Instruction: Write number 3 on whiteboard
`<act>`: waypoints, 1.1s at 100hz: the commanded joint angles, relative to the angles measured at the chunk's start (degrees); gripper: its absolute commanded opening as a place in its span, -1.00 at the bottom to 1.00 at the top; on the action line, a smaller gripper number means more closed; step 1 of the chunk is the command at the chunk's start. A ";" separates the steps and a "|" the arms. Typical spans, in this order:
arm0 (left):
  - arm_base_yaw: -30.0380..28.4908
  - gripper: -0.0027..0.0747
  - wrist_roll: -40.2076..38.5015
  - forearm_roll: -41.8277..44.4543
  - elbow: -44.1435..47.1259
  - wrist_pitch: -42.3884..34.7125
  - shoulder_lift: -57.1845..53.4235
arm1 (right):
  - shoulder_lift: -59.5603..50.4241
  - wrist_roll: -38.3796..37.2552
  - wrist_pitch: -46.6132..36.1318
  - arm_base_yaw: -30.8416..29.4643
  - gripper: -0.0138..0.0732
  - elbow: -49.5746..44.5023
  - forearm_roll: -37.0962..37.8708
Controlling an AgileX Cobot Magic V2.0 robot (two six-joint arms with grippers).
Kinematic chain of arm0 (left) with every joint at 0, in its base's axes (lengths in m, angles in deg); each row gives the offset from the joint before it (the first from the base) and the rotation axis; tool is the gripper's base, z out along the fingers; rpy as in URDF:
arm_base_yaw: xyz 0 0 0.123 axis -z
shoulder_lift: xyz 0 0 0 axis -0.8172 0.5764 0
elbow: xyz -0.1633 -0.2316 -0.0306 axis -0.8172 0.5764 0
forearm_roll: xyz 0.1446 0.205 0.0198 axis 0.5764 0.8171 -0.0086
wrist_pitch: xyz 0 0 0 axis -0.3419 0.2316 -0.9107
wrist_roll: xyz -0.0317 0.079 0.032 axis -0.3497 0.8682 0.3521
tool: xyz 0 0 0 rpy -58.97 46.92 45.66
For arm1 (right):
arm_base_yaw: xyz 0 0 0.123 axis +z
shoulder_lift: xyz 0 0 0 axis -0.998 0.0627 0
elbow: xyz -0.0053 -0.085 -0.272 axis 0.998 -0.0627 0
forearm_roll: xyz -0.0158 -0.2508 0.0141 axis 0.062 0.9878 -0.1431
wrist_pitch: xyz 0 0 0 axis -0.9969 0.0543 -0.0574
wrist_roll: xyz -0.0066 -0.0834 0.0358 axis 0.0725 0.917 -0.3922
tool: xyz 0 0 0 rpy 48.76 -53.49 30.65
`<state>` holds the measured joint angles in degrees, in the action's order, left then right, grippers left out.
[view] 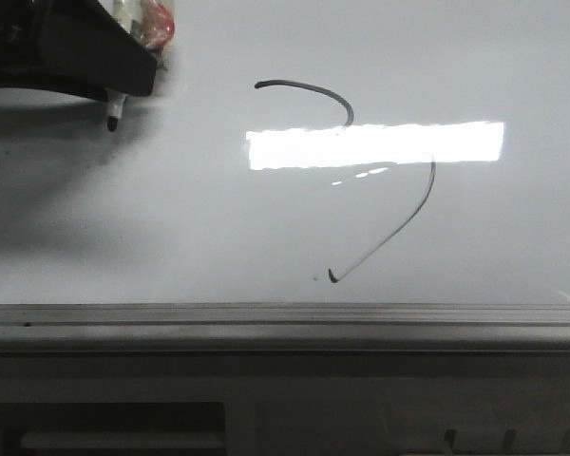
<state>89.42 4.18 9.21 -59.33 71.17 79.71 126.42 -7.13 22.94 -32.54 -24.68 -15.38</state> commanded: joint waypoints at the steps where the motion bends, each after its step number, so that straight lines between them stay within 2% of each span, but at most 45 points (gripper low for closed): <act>1: -0.02 -0.99 -0.53 -0.36 -1.62 -3.36 -0.02 | -0.36 -0.31 -3.76 -0.27 -0.78 1.36 -0.73; 31: -0.02 -0.99 -0.53 -0.36 -1.62 -9.48 2.98 | -0.25 -0.31 -3.76 -0.27 -0.78 1.36 -0.73; 66: -0.02 -0.97 -0.53 -0.36 -1.62 -9.85 3.20 | -0.25 -0.31 -3.76 -0.27 -0.78 1.36 -0.73; 75: -0.02 -0.83 -0.53 -0.36 -1.62 -9.85 3.20 | -0.25 -0.31 -3.76 -0.27 -0.78 1.33 -0.73; 90: -0.02 -0.37 -0.53 -0.36 -1.62 -9.85 3.20 | -0.25 -0.31 -3.87 -0.27 -0.78 0.23 -0.73; 98: -0.02 -0.20 -0.53 -0.36 -1.62 -9.85 3.20 | -0.25 -0.31 -3.99 -0.27 -0.78 -0.49 -0.73; 110: -0.02 -0.08 -0.53 -0.36 -1.62 -9.88 3.20 | -0.25 -0.31 -4.09 -0.27 -0.78 -1.40 -0.73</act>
<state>89.97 4.00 8.77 -59.96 68.13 82.59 126.42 -7.27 22.98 -32.54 -26.90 -15.38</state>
